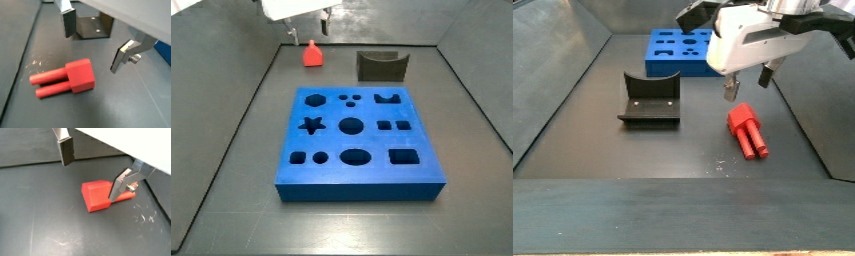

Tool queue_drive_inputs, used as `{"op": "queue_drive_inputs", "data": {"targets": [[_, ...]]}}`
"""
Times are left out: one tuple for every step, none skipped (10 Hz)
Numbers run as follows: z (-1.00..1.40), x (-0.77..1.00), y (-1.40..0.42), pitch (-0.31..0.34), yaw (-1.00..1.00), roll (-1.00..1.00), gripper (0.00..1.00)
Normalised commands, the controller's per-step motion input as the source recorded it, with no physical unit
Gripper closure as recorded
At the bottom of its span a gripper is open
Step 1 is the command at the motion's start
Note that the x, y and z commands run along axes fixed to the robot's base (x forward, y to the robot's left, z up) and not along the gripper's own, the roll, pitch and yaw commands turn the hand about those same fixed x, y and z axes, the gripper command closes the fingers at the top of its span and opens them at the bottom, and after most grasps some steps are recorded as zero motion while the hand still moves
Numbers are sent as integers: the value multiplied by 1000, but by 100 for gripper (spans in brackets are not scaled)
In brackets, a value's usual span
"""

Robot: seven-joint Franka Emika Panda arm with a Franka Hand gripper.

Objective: Pick up the 3 prong object. Move up. Rotate the 3 prong object. Place the 3 prong object on the fixture. Regrasp the 3 prong object. Move to above the board. Insert the 3 prong object.
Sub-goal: Rotate the 3 prong object.

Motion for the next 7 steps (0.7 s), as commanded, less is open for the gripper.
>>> {"op": "queue_drive_inputs", "data": {"targets": [[-58,31,-10,2,1000,0,0],[-57,32,-10,2,1000,0,0],[-55,32,-10,2,1000,0,0],[-54,33,-10,2,1000,0,0],[-54,33,-10,2,1000,0,0],[-54,33,-10,2,1000,0,0],[-53,33,-10,2,1000,0,0]]}}
